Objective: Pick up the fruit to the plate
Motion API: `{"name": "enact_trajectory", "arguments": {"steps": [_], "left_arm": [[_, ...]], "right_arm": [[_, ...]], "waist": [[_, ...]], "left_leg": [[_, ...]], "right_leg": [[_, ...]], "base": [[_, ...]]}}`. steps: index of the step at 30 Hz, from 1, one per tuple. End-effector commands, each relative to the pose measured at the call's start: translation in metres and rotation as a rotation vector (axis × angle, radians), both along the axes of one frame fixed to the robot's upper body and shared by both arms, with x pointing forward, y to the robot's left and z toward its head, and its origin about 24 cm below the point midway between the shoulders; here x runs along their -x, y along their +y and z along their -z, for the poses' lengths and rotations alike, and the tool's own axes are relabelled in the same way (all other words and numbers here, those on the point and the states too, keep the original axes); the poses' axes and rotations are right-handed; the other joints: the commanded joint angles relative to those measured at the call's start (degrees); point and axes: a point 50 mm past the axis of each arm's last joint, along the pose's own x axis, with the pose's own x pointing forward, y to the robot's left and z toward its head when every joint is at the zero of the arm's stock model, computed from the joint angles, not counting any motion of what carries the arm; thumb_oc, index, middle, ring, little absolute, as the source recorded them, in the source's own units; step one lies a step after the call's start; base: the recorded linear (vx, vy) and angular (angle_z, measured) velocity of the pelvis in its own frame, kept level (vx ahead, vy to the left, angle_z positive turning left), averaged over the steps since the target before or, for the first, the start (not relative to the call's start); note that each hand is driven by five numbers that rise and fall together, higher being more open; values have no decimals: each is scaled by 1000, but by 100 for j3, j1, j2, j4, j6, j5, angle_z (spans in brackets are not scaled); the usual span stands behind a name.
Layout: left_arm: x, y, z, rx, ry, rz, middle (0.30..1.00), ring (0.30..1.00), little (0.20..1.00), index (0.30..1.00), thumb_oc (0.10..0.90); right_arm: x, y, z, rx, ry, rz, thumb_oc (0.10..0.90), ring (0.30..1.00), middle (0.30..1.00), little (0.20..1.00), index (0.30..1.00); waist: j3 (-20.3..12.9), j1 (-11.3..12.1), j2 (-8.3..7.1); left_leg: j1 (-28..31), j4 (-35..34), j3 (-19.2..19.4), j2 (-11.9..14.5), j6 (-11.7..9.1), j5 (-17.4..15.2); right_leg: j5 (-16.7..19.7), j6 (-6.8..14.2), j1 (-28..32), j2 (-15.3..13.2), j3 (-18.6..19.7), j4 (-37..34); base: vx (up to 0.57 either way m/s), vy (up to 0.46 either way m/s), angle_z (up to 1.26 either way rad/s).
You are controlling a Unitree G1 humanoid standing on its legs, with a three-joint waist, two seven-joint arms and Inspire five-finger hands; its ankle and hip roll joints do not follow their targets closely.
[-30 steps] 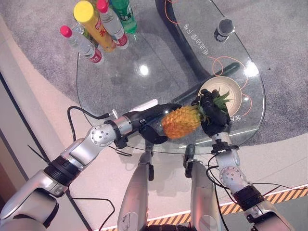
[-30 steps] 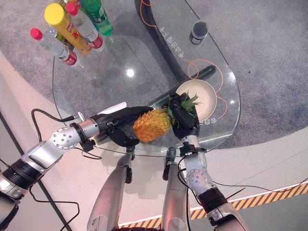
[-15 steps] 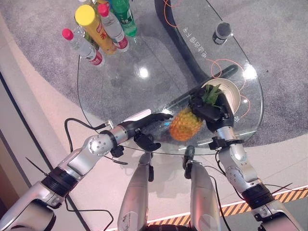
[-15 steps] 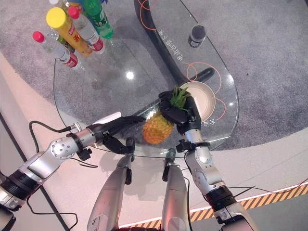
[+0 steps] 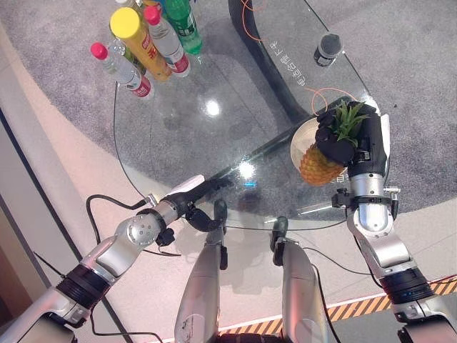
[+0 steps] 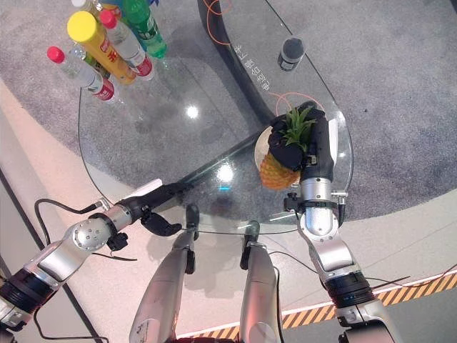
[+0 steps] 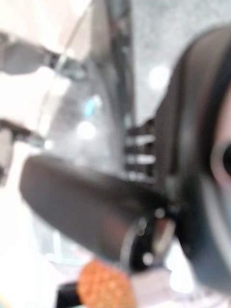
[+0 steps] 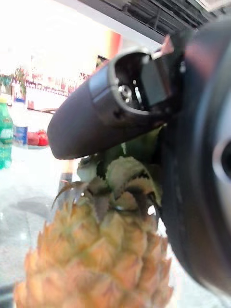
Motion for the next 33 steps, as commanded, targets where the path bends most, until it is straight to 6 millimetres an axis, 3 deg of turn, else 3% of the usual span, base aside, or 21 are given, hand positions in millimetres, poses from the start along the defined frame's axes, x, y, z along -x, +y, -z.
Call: {"name": "enact_trajectory", "arguments": {"steps": [1,12,22,33], "left_arm": [[-2,-12,-24,47,-123,38,900,900,900,900,800],[-7,-26,-15,72,-49,52,900,900,900,900,800],[-11,-34,-18,81,-48,74,900,900,900,900,800],[-15,-45,-21,111,-48,97,900,900,900,900,800]], "right_arm": [[21,8,-87,62,-459,35,100,300,300,200,300],[17,4,-101,-28,-659,242,100,300,300,200,300],[8,1,-108,-92,-734,246,100,300,300,200,300],[-4,0,-99,-103,-702,268,100,300,300,200,300]], "waist": [[-128,-138,-101],[-128,-62,23],[-128,-31,172],[-128,-9,313]], "left_leg": [[150,1113,70,-322,267,-998],[-354,1378,66,-343,272,-1068],[-789,1524,70,-375,263,-1063],[-1179,1703,62,-393,252,-1101]], "right_leg": [[1383,277,561,171,-282,-1587],[1348,270,78,157,-366,-1333],[1356,256,-364,140,-403,-1157],[1318,223,-824,97,-410,-874]], "base": [[0,0,0],[-5,-3,1],[-13,1,3],[-2,9,4]]}}
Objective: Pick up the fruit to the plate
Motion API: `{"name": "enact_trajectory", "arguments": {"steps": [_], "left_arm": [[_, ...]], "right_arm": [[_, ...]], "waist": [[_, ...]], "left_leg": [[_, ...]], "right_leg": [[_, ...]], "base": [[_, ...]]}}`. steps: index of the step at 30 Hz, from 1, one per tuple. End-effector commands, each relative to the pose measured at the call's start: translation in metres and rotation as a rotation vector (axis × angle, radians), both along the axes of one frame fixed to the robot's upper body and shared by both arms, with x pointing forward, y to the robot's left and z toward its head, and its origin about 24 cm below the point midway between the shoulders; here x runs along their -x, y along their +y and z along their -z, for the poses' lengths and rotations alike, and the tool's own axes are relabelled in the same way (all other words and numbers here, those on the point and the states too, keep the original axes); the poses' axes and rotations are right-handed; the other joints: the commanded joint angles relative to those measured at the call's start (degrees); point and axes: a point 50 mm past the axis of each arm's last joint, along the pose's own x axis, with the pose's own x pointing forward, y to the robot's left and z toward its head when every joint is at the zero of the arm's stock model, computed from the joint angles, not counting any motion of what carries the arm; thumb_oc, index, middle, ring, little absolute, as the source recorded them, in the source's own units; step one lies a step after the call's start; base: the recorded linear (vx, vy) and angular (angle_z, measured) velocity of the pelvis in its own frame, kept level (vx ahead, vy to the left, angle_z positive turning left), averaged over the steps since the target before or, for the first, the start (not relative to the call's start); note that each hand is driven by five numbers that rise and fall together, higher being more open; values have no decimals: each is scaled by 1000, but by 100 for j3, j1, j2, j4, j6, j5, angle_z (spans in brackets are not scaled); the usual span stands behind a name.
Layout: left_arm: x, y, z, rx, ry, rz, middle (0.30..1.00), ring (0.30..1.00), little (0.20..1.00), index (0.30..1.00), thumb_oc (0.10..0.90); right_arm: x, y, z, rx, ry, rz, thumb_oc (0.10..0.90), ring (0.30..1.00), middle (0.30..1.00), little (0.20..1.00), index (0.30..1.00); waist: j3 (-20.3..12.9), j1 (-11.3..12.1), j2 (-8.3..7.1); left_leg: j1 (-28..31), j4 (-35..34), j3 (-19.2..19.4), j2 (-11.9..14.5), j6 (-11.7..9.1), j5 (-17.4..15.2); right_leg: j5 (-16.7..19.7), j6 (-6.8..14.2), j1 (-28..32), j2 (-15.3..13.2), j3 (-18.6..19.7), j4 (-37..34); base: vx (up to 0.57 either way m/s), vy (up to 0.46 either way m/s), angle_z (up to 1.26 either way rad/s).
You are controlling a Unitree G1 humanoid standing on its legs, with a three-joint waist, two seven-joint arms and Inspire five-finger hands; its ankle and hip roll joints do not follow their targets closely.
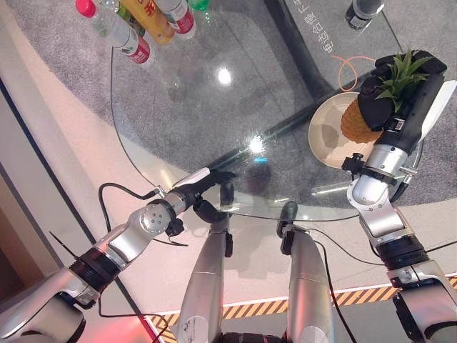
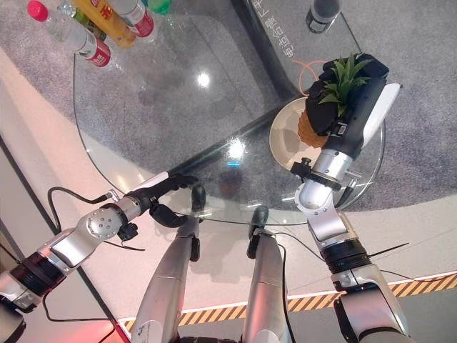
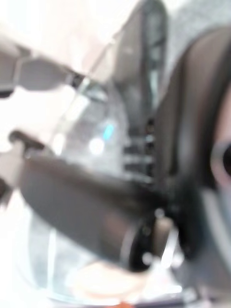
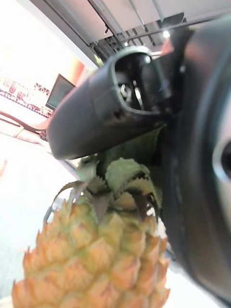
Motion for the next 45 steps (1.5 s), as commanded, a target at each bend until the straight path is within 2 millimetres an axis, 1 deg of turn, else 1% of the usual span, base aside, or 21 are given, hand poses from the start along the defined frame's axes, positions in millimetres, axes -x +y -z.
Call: {"name": "enact_trajectory", "arguments": {"steps": [1,2,4,5,8,9,12,14,15,18,22,34,37,40,45], "left_arm": [[2,-25,-19,93,-85,87,900,900,900,900,800],[3,-26,-17,93,-81,87,900,900,900,900,800],[2,-27,-17,95,-84,88,900,900,900,900,800],[-1,-30,-21,102,-96,93,900,900,900,900,800],[-4,-35,-24,108,-103,100,900,900,900,900,800],[-3,-36,-23,108,-100,102,900,900,900,900,800],[-4,-35,-23,109,-101,101,900,900,900,900,800],[-5,-35,-25,111,-110,102,900,900,900,900,800],[-4,-36,-23,114,-105,104,900,900,900,900,800],[-4,-38,-22,116,-104,107,900,900,900,900,800],[-4,-41,-22,120,-107,108,900,900,900,900,800],[-4,-42,-22,130,-107,108,900,900,900,900,800],[-3,-42,-20,130,-108,105,900,900,900,900,800],[-3,-41,-17,120,-103,103,900,900,900,900,800],[-4,-44,-15,119,-108,109,900,900,900,900,800]], "right_arm": [[12,6,-56,0,-331,-71,100,300,300,200,300],[11,5,-53,-7,-323,-70,100,300,300,200,300],[10,5,-52,-15,-325,-72,100,300,300,200,300],[7,5,-53,-16,-332,-62,100,300,300,200,300],[3,1,-55,-13,-339,-21,100,300,300,200,300],[2,0,-54,-16,-338,-15,100,300,300,200,300],[1,-2,-54,-16,-343,-7,100,300,300,200,300],[1,-1,-57,-14,-359,-13,100,300,300,200,300],[0,0,-55,-11,-355,-19,100,300,300,200,300],[0,2,-57,-4,-366,-24,100,300,300,200,300],[1,6,-61,12,-420,-8,100,300,300,200,300],[4,7,-67,38,-482,24,100,300,300,200,300],[4,10,-65,119,-490,81,100,300,300,200,300],[2,12,-64,137,-479,90,100,300,300,200,300],[-6,8,-59,148,-431,106,100,300,300,200,300]], "waist": [[-143,-157,88],[-143,-146,103],[-143,-140,115],[-143,-134,135],[-143,-109,192],[-143,-95,210],[-143,-75,240],[-143,-67,275],[-143,-52,295],[-143,-39,322],[-143,-21,382],[-143,-18,393],[-143,-20,392],[-143,-18,386],[-143,6,409]], "left_leg": [[-208,1539,223,-336,325,-1225],[-187,1576,222,-330,325,-1279],[-225,1587,223,-337,329,-1281],[-352,1587,218,-358,340,-1223],[-429,1558,214,-375,345,-1192],[-406,1584,213,-371,343,-1245],[-448,1569,210,-382,344,-1229],[-565,1532,204,-392,349,-1149],[-540,1550,203,-386,349,-1192],[-564,1529,190,-405,350,-1173],[-635,1519,171,-415,359,-1153],[-677,1542,170,-421,366,-1146],[-754,1567,149,-424,388,-1145],[-787,1585,166,-426,393,-1156],[-843,1506,159,-445,379,-1088]], "right_leg": [[1389,278,144,173,-285,-1276],[1337,279,157,179,-281,-1229],[1334,273,115,180,-283,-1209],[1378,262,-12,167,-288,-1194],[1387,264,-127,161,-297,-1150],[1336,271,-116,164,-298,-1103],[1334,271,-175,163,-313,-1075],[1385,259,-312,156,-319,-1065],[1335,264,-299,159,-315,-1022],[1339,257,-332,164,-316,-1030],[1332,250,-452,165,-303,-976],[1336,249,-497,176,-312,-949],[1349,249,-584,181,-299,-929],[1354,243,-616,200,-311,-935],[1393,245,-643,213,-325,-1036]], "base": [[3,28,5],[18,26,4],[0,0,0],[0,0,0],[0,0,0],[0,0,0],[-4,-4,6],[-11,2,2],[0,0,0],[0,0,0],[0,0,0],[0,0,0],[0,0,0],[0,0,0],[-2,-7,0]]}}
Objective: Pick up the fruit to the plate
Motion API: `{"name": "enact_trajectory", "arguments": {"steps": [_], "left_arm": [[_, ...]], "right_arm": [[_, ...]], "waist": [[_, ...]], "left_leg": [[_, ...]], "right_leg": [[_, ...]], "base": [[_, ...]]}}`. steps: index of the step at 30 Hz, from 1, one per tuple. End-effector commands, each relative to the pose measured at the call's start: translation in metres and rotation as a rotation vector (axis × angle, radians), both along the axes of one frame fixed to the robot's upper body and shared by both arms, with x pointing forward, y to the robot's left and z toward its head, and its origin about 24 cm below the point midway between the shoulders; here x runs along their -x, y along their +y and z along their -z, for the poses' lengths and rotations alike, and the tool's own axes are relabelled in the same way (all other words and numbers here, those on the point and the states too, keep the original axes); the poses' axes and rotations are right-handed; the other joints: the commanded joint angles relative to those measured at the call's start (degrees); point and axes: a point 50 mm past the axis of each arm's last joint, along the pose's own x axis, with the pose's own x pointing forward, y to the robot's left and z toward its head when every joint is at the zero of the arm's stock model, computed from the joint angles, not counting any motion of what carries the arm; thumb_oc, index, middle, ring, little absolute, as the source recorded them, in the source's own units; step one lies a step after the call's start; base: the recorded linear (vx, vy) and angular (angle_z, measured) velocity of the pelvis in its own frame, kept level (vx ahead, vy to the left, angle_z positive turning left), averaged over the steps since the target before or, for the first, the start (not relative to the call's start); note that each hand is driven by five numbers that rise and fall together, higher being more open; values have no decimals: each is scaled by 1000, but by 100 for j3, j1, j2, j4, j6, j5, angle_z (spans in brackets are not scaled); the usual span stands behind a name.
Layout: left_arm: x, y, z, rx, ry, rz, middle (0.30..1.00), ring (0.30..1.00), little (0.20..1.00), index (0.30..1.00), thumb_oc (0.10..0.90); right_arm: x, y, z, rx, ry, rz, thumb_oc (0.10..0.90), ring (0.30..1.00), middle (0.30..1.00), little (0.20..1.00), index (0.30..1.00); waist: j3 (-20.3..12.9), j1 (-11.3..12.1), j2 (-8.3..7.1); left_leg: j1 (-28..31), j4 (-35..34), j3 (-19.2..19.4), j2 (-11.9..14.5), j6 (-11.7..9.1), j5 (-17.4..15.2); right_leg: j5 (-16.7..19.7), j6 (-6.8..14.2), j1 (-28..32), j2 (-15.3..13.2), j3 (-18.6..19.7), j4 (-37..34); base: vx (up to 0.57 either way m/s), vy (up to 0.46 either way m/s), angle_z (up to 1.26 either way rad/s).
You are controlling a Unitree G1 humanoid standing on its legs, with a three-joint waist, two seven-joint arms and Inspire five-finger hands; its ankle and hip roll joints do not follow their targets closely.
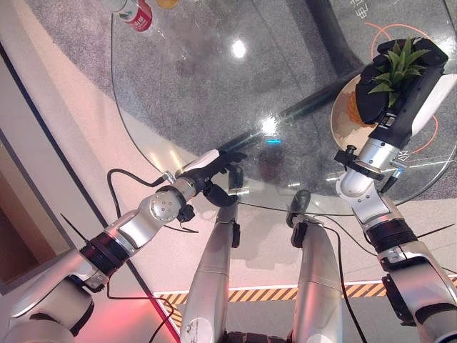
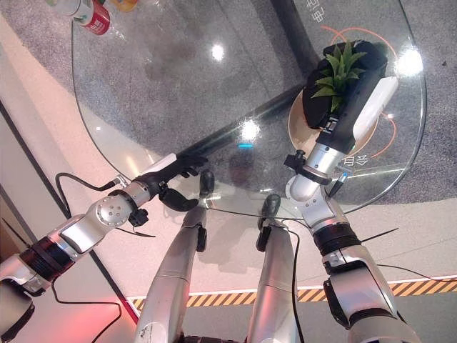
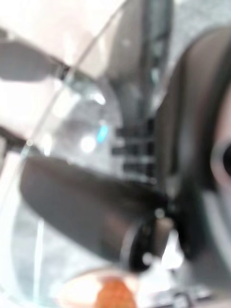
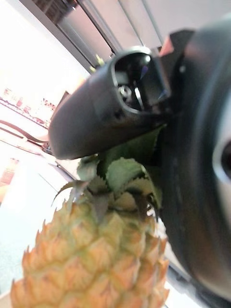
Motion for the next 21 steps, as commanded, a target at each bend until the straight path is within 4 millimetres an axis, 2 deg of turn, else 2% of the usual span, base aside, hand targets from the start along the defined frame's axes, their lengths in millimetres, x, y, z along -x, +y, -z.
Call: {"name": "enact_trajectory", "arguments": {"steps": [1,14,21], "left_arm": [[11,-25,10,76,19,97,900,900,900,900,800],[10,-28,8,81,6,105,900,900,900,900,800],[11,-31,12,85,0,103,900,900,900,900,800]], "right_arm": [[12,-5,-52,49,-266,1,100,300,300,200,300],[1,-15,-41,79,-159,56,100,300,300,200,300],[-4,-24,-24,45,-60,81,100,300,300,200,300]], "waist": [[-141,-132,202],[-141,-128,260],[-141,-131,277]], "left_leg": [[-60,1293,285,-385,370,-1132],[-201,1314,298,-411,361,-1117],[-241,1330,297,-425,369,-1137]], "right_leg": [[1473,331,152,284,-265,-1403],[1488,319,-8,296,-241,-1384],[1499,306,-54,315,-224,-1401]], "base": [[0,0,0],[0,0,0],[0,0,0]]}}
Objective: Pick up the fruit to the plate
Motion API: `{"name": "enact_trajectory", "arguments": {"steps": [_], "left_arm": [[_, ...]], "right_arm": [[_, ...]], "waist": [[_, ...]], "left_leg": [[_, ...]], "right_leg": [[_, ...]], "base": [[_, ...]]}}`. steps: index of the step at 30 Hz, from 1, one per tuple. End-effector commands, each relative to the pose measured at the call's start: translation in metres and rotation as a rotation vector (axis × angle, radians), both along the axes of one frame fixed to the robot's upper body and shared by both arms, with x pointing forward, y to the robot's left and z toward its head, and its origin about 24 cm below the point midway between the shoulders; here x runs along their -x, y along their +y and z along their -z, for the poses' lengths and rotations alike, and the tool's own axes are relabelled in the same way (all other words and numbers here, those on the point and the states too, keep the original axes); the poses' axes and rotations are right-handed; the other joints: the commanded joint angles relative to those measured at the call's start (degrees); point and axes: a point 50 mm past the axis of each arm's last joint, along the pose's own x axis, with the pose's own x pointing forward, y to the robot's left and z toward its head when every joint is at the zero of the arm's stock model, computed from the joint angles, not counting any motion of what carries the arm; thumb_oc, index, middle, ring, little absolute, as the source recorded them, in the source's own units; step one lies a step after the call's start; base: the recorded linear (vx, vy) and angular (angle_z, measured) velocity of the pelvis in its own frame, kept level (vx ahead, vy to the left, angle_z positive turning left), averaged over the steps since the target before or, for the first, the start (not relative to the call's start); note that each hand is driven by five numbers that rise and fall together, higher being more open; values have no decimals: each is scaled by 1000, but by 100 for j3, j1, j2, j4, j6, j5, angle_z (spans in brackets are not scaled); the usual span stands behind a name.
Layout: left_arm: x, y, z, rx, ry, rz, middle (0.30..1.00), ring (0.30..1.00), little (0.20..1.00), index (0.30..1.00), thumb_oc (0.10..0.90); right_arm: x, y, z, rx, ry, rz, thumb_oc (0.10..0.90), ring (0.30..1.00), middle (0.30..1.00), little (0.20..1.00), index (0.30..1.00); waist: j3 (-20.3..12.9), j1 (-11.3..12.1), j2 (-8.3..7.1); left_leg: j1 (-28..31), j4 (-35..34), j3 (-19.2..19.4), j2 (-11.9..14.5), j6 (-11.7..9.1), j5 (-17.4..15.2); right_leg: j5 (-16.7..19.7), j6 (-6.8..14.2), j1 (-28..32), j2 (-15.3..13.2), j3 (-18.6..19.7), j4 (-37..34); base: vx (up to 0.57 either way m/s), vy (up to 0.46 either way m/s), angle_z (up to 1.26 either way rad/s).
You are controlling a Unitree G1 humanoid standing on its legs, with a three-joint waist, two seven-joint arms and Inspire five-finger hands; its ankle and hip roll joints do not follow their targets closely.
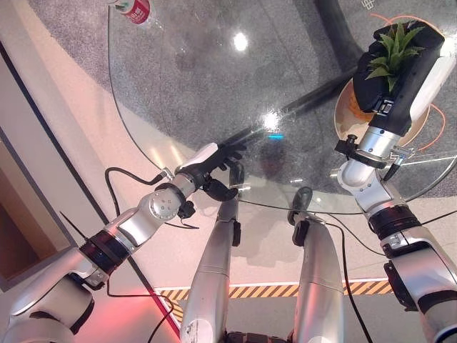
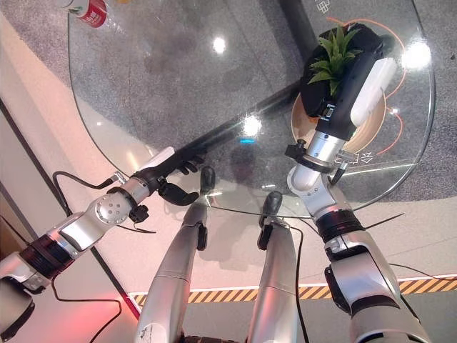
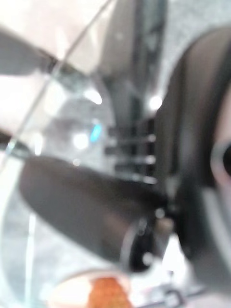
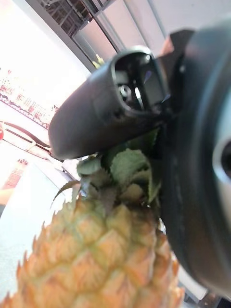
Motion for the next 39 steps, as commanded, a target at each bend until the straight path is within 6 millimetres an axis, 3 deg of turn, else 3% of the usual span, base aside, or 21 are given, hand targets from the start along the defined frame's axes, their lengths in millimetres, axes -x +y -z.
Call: {"name": "enact_trajectory", "arguments": {"steps": [1,2,3,5,6,21,39], "left_arm": [[14,-30,20,60,59,110,900,900,900,900,800],[14,-30,21,60,56,110,900,900,900,900,800],[14,-31,21,60,55,109,900,900,900,900,800],[15,-31,22,60,51,107,900,900,900,900,800],[15,-30,22,60,51,106,900,900,900,900,800],[19,-25,23,34,39,101,900,900,900,900,800],[34,-12,27,27,36,88,900,900,900,900,800]], "right_arm": [[1,-19,-2,-13,-3,66,100,300,300,200,300],[1,-19,0,-15,2,66,100,300,300,200,300],[1,-19,1,-16,4,67,152,345,345,252,345],[0,-20,3,-22,13,72,446,596,596,546,596],[0,-21,4,-32,15,82,800,900,900,900,900],[4,-23,11,-24,22,145,800,900,900,900,900],[28,-28,30,30,-5,257,800,900,900,900,900]], "waist": [[-132,-132,258],[-132,-134,262],[-132,-136,262],[-132,-139,262],[-132,-140,257],[-132,-169,152],[-132,-284,-116]], "left_leg": [[-46,1333,299,-414,361,-1146],[-55,1334,300,-420,362,-1145],[-57,1336,299,-421,361,-1144],[-61,1333,304,-422,364,-1140],[-50,1330,303,-424,361,-1139],[188,1284,305,-398,358,-1175],[579,1195,348,-357,388,-1226]], "right_leg": [[1509,310,168,336,-231,-1451],[1513,308,161,342,-226,-1457],[1516,310,157,343,-224,-1458],[1527,306,155,350,-222,-1473],[1532,306,171,356,-219,-1488],[1544,303,464,368,-252,-1601],[1580,362,969,407,-249,-1839]], "base": [[0,0,0],[0,0,0],[0,0,0],[0,0,0],[0,0,0],[0,0,0],[-1,0,-1]]}}
